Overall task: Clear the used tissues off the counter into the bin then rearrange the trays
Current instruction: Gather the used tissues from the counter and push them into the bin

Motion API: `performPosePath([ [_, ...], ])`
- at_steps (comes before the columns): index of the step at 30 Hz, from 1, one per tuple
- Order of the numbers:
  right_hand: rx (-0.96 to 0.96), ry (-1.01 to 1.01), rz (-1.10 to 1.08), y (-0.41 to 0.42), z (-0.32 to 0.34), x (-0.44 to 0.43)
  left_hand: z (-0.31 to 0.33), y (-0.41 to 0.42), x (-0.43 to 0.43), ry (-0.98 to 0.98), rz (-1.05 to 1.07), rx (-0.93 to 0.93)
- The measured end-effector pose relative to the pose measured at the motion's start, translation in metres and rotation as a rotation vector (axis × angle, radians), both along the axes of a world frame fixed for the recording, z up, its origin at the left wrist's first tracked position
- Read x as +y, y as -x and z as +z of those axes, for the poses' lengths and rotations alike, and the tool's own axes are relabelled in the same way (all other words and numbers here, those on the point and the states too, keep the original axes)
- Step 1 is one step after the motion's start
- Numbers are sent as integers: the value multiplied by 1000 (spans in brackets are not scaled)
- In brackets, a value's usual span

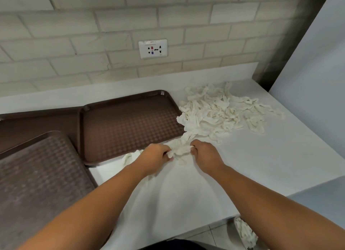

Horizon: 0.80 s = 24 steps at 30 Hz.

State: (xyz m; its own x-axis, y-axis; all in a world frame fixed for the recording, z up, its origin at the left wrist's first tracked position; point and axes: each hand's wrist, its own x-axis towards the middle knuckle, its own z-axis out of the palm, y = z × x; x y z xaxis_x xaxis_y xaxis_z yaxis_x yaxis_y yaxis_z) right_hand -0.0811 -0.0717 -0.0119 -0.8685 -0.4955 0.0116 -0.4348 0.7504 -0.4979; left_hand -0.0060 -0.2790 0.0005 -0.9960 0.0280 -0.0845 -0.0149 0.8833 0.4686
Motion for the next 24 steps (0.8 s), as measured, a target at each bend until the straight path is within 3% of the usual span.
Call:
performPosePath([
  [3, -34, 152, -48, -2, 9, 1, 13, 6, -1, -119, 81, 75],
  [7, -154, 334, -172, -7, 20, 2, 33, 9, 4, -442, 185, -7],
  [9, -225, 386, -228, -9, 27, 4, 40, 10, 7, -510, 188, -5],
  [12, -186, 318, -229, -10, 36, 10, 47, 16, 11, -523, 189, 51],
  [16, -92, 183, -204, -7, 38, 20, 63, 20, 22, -766, 269, 23],
  [19, -229, 313, -282, -8, 43, 30, 77, 21, 36, -887, 324, 3],
  [24, -52, 361, -308, -16, 52, 61, 87, 21, 76, -999, 424, -38],
])
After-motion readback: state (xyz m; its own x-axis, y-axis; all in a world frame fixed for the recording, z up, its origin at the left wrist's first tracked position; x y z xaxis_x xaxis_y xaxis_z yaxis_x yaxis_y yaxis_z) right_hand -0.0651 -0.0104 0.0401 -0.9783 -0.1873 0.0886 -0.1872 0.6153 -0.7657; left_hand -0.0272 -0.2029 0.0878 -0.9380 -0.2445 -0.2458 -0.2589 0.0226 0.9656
